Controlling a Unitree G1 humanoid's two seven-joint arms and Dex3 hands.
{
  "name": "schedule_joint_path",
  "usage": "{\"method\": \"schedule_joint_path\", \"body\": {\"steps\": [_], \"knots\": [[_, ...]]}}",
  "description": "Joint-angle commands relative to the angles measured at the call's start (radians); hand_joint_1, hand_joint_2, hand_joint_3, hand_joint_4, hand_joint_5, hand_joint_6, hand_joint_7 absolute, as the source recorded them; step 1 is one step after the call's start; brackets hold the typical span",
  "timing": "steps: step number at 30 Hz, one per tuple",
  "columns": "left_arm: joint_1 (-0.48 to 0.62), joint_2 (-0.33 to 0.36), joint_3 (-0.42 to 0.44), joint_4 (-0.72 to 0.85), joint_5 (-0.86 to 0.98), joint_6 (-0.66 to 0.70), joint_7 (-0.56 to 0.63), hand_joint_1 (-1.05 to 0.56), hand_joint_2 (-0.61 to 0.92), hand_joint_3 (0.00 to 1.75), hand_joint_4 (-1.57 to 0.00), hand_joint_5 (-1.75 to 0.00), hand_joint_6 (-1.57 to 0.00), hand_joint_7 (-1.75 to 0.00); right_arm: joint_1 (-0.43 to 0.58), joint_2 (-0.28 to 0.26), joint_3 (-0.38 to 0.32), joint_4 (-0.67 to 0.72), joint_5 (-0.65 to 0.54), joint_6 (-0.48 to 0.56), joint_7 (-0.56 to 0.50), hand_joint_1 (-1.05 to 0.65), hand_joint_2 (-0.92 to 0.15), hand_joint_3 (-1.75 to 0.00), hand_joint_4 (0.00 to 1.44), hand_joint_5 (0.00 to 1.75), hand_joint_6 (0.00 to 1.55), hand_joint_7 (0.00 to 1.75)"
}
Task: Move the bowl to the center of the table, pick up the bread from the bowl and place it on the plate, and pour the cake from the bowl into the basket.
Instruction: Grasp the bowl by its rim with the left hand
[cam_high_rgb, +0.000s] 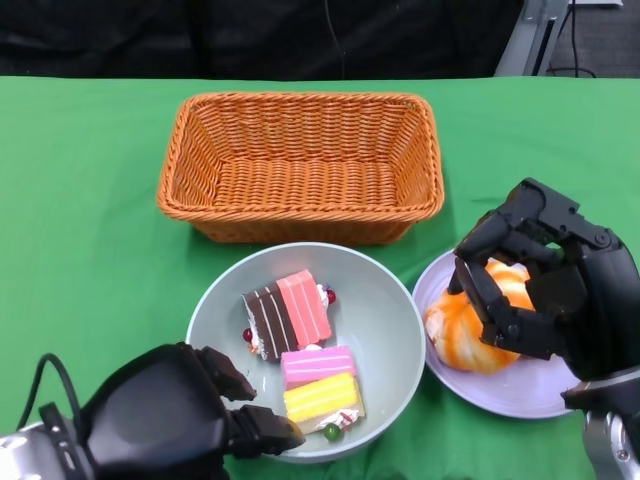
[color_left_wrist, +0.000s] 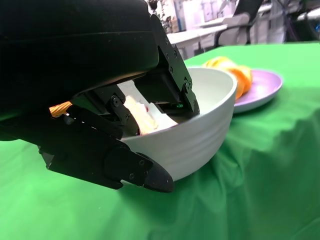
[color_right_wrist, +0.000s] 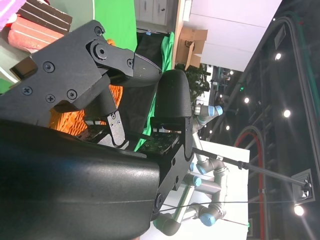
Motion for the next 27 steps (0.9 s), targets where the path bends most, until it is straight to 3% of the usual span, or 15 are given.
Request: {"method": "schedule_joint_path", "body": {"steps": [1,13,27], "knots": [[0.034,0.055,-0.067,-0.043,0.060,0.110,0.056,-0.49,0.86,0.01,-0.90,-0.01,-0.80,0.00,0.013,-0.012,-0.003,-0.024,0.009,0.009,0.005,-0.20,-0.52,-0.96,0.71,1.64,0.66,1.37],[0.070,0.132,-0.249,-0.094,0.113,0.438,0.231,-0.43,0.89,0.01,-1.00,-0.04,-0.92,-0.04,0.011,-0.010,-0.002,-0.009,0.003,-0.008,0.009,-0.20,-0.52,-0.95,0.72,1.62,0.65,1.36],[-0.021,0.198,-0.399,0.020,0.095,0.526,0.379,-0.40,0.87,0.00,-1.11,-0.04,-1.04,-0.04,0.017,-0.008,0.005,0.006,-0.005,-0.030,0.014,-0.24,-0.53,-0.91,0.71,1.62,0.66,1.37]]}}
